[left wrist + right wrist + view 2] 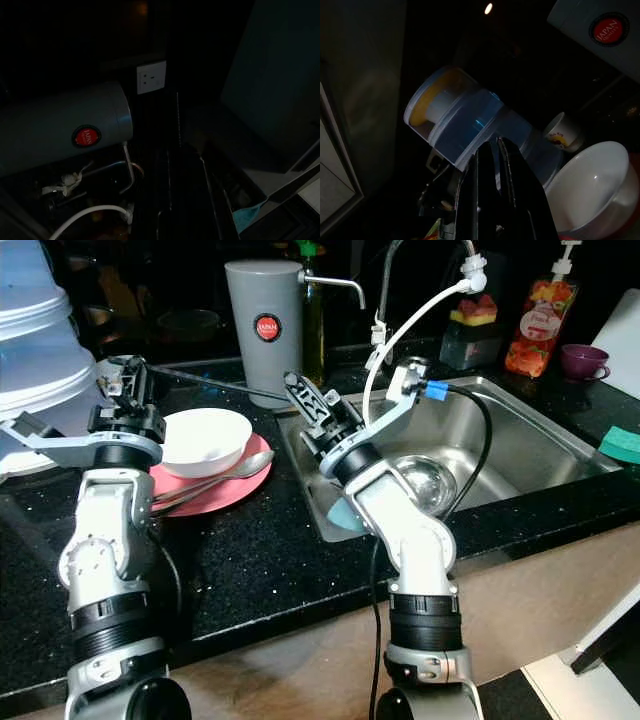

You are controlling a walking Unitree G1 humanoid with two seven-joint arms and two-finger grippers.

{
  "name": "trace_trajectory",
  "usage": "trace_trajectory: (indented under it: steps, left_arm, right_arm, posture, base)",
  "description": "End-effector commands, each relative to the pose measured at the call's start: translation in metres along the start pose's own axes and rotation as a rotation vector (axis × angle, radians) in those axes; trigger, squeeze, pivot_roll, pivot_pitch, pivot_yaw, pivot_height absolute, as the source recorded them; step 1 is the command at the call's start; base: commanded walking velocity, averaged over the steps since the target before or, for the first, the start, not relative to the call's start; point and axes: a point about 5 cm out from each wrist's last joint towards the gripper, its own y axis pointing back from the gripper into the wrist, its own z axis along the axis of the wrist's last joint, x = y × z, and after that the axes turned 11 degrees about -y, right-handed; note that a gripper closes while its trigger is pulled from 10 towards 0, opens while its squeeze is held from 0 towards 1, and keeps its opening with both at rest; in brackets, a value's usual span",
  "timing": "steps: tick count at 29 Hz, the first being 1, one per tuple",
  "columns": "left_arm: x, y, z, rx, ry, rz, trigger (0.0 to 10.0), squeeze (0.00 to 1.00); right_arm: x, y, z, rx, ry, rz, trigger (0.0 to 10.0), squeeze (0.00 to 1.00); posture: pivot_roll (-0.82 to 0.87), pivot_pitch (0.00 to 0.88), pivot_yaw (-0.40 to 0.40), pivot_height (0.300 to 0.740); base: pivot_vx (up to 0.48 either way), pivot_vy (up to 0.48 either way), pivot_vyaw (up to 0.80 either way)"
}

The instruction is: Kitchen organization

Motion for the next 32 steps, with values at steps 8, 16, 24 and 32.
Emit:
trace_trajectory:
  steps: [8, 16, 24, 32]
  left_arm:
    - [0.01, 0.003, -0.012, 0.037, 0.009, 0.064, 10.0, 1.0]
    - [0.007, 0.004, -0.015, 0.067, 0.002, 0.043, 10.0, 0.0]
    - [-0.007, 0.008, -0.025, 0.169, -0.11, -0.057, 10.0, 0.0]
    - [-0.025, 0.005, -0.032, 0.301, -0.346, -0.217, 10.0, 0.0]
  right_arm:
    - [0.002, -0.005, -0.029, -0.031, -0.194, 0.014, 0.0, 0.0]
    - [0.003, -0.009, -0.004, -0.119, -0.213, 0.026, 0.0, 0.0]
    - [0.0, -0.007, 0.064, -0.368, -0.042, -0.038, 0.0, 0.0]
    - [0.001, -0.005, 0.102, -0.249, 0.919, -0.312, 0.4, 0.0]
  posture:
    - [-0.04, 0.0, 0.036, 0.74]
    - [-0.04, 0.004, 0.039, 0.74]
    - [-0.04, 0.009, 0.038, 0.74]
    - [-0.04, 0.018, 0.046, 0.74]
  base:
    - [0.0, 0.0, 0.0]
    - [0.0, 0.0, 0.0]
    - [0.0, 0.0, 0.0]
    - [0.0, 0.0, 0.0]
